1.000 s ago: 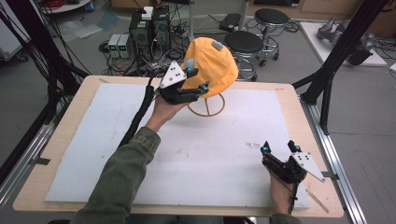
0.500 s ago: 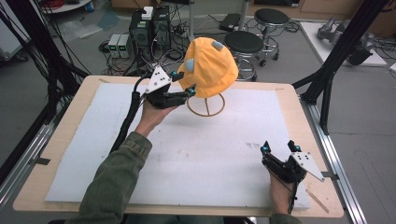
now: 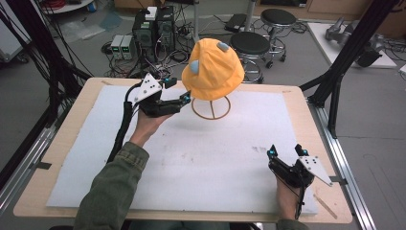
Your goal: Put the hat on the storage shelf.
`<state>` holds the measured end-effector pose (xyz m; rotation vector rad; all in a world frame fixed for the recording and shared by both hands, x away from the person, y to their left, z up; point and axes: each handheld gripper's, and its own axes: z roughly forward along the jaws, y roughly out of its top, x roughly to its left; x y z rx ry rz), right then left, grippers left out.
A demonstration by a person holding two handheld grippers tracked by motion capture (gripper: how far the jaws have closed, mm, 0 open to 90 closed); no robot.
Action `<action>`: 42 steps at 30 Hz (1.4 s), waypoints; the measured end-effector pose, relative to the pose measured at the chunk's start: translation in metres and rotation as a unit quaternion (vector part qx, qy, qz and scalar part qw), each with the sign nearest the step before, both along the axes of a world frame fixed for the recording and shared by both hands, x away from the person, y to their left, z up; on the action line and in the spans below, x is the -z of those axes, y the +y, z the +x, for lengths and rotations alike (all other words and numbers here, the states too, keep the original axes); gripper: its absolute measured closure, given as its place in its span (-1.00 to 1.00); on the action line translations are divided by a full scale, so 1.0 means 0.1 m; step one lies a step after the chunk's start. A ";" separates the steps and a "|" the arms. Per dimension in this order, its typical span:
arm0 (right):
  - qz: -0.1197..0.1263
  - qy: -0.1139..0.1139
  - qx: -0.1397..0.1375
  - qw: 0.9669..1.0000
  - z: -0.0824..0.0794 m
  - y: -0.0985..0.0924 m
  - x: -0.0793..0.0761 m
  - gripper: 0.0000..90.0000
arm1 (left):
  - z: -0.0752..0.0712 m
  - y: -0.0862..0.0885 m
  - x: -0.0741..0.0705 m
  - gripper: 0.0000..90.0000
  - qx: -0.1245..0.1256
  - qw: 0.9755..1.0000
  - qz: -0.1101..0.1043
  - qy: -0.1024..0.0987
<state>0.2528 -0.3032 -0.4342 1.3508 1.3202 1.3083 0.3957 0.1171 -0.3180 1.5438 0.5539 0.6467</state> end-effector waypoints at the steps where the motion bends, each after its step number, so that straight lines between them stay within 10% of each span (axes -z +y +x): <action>1: -0.001 0.000 0.000 1.000 0.00 0.00 0.00 -0.80 | -0.01 0.01 0.01 -0.34 -0.001 1.000 -0.002 0.001; 14: 0.001 0.003 0.002 1.000 0.00 -0.01 0.01 -0.80 | -0.15 0.27 -0.03 -0.40 -0.022 1.000 -0.009 -0.003; 42: 0.000 0.009 -0.001 1.000 0.00 0.00 0.01 -0.80 | -0.41 0.87 0.34 -0.41 -0.111 0.993 -0.038 0.024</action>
